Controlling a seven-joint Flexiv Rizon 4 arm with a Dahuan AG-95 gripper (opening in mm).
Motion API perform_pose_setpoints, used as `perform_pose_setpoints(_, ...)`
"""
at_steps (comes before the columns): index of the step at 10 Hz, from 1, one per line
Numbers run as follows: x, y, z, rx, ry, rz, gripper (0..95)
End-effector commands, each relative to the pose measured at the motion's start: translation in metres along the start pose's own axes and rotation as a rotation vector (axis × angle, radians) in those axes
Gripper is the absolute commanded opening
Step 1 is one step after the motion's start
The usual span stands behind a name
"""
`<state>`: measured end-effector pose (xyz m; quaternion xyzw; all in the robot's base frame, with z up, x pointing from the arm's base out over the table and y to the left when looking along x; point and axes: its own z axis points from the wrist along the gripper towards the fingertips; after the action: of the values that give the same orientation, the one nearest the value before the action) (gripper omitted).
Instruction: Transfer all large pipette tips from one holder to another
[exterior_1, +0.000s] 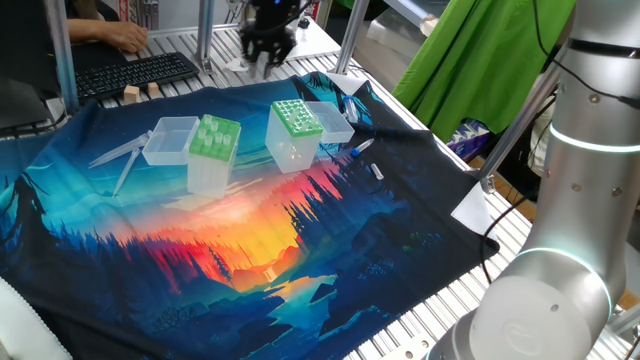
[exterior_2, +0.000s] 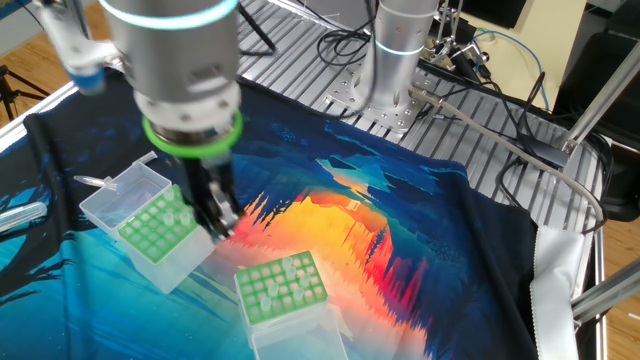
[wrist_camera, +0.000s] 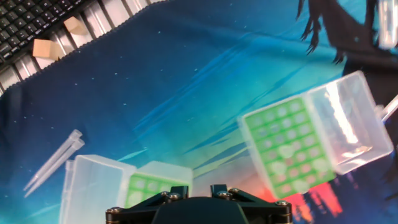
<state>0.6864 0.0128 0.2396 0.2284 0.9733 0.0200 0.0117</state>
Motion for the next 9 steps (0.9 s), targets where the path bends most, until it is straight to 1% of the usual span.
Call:
perform_pose_setpoints(1,0.007,0.013,0.008,-0.003,0.001,0.033,19.0)
perform_pose_setpoints(2,0.009,0.018,0.011,-0.002,0.000,0.047,19.0)
perform_pose_setpoints(3,0.013,0.023,0.015,-0.004,0.000,0.065,38.0)
perform_pose_setpoints(6,0.015,0.030,0.022,-0.007,0.000,0.082,38.0)
perform_pose_setpoints(7,0.018,0.036,0.028,-0.011,0.001,0.095,38.0)
perform_pose_setpoints(9,0.021,0.041,0.034,-0.011,0.000,0.105,38.0)
